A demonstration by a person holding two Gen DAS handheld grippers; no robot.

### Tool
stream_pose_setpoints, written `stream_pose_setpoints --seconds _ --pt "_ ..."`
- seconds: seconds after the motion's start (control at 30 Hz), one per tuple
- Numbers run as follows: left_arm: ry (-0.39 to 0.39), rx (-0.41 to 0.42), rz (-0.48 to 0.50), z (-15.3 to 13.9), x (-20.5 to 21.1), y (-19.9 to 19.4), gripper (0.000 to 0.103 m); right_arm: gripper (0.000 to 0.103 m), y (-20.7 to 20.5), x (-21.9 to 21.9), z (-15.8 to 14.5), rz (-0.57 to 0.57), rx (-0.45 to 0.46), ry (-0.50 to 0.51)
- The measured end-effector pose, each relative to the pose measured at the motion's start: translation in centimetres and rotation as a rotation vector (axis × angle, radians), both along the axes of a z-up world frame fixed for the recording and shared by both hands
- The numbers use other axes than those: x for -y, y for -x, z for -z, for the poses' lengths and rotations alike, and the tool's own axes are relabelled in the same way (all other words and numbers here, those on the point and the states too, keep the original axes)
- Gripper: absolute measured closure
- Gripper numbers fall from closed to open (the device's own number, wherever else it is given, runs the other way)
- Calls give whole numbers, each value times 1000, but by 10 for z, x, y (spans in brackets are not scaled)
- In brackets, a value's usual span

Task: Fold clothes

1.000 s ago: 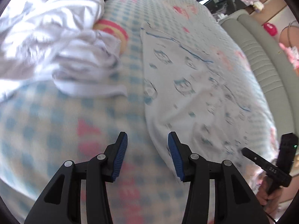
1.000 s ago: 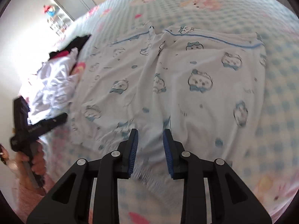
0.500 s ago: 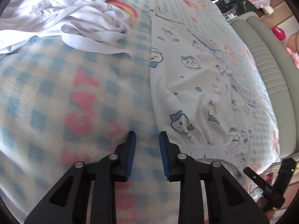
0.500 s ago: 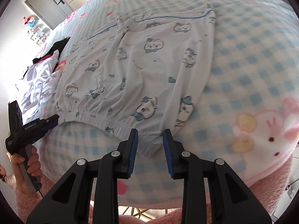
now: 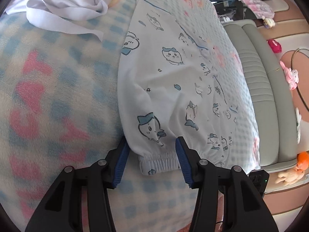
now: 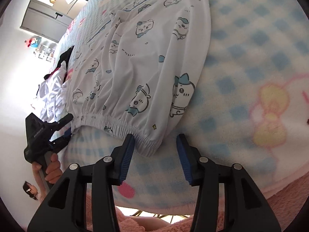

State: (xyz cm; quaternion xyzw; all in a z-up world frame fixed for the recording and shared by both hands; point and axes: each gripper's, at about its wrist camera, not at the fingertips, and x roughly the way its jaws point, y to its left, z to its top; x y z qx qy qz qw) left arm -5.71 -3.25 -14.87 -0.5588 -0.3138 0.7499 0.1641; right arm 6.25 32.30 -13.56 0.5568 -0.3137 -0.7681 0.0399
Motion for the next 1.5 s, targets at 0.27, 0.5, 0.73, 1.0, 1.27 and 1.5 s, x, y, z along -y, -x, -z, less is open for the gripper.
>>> stream_pose_setpoints --seconds 0.27,0.5,0.73,1.0,1.27,1.5 --pt "56 -9 -22 -2 6 -6 82 73 -3 -9 -11 -25 -22 -94" --pt "-93 16 -69 8 16 -2 52 69 1 -20 3 8 -40 72" --pt "31 -7 -32 1 -9 3 63 71 18 -7 19 -15 -36 139" --pt "-102 -35 -50 10 2 3 67 78 12 -13 15 7 -76 138" --pt "23 -71 -8 -10 -10 3 94 87 21 3 8 -32 -69 3" --pt "18 -75 -36 -26 -2 -12 97 92 3 14 -36 -60 -140 -94"
